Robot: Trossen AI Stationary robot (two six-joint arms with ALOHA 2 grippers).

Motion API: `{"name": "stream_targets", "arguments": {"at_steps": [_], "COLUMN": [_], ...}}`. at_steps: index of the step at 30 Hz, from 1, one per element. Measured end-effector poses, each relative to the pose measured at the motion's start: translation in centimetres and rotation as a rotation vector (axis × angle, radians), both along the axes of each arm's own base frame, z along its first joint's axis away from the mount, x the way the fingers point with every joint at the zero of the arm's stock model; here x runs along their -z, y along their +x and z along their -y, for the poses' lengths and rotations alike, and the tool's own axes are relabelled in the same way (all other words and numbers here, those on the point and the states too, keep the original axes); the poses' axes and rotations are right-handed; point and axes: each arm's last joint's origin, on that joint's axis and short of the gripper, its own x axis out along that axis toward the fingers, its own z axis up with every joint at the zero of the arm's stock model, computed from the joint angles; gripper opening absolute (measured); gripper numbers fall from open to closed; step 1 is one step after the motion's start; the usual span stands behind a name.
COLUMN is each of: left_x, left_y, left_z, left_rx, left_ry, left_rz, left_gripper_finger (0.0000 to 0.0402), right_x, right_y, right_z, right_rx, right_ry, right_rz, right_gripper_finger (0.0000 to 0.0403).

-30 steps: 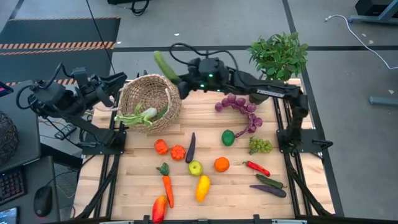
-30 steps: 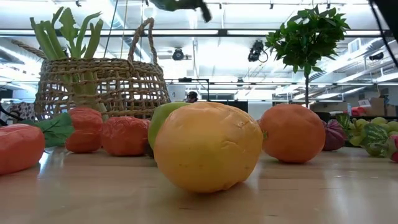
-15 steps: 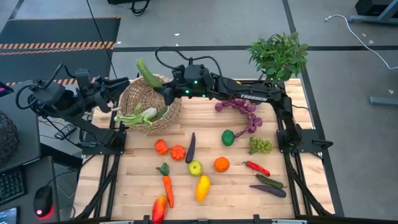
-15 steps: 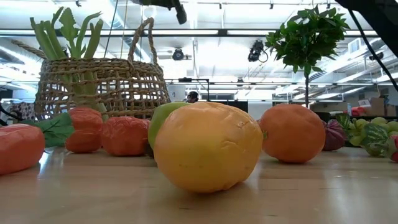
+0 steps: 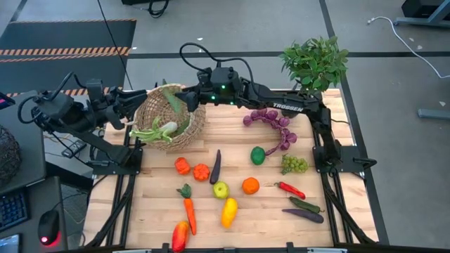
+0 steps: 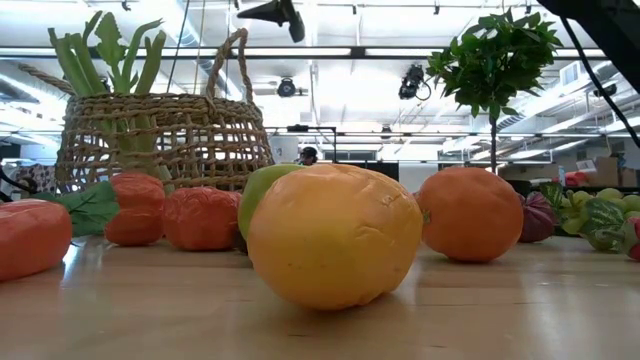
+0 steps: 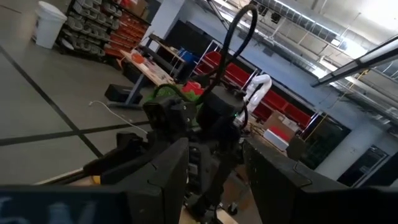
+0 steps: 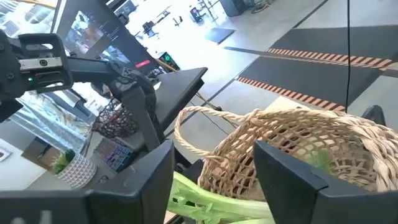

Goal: Build produce basket
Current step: Put the left orange pumpkin into the brown basket

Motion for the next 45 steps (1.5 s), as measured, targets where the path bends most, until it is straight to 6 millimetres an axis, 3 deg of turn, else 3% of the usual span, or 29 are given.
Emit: {"name": "stream_targets", "arguments": {"at_steps": [10,20,28,33,38,45], "left_x": [0.0,0.0,0.4,1.3,1.4,1.5], "left_y": [0.0,0.0,0.5,1.3,1.5,1.4], "left_z": [0.0,0.0,0.2,0.8,1.1,1.5], "left_rx": [-0.016,-0.016,-0.002,0.081,0.205,0.354], "left_ry": [-0.029,-0.036,-0.051,-0.067,-0.076,-0.117], "left_rz": [0.014,0.017,-0.009,-0.075,-0.081,-0.086], "left_gripper_finger": [0.0162,0.0162,0.0162,0.0162,0.0162,0.0162], "right_x": [0.1,0.5,-0.9,-2.1,-1.9,-0.8], "right_y": [-0.3,-2.0,-4.0,-6.1,-7.4,-7.8], "right_z": [1.2,2.2,2.1,1.7,1.1,-2.0], "right_rx": [-0.090,-0.135,-0.081,-0.023,0.018,-0.014], "right_ry": [0.007,-0.030,-0.054,-0.053,-0.011,0.102], "right_rz": [-0.020,-0.180,-0.229,-0.297,-0.399,-0.527], "right_gripper_finger": [0.0249,0.0248,0.0248,0.0248,0.0248,0.0248]}}
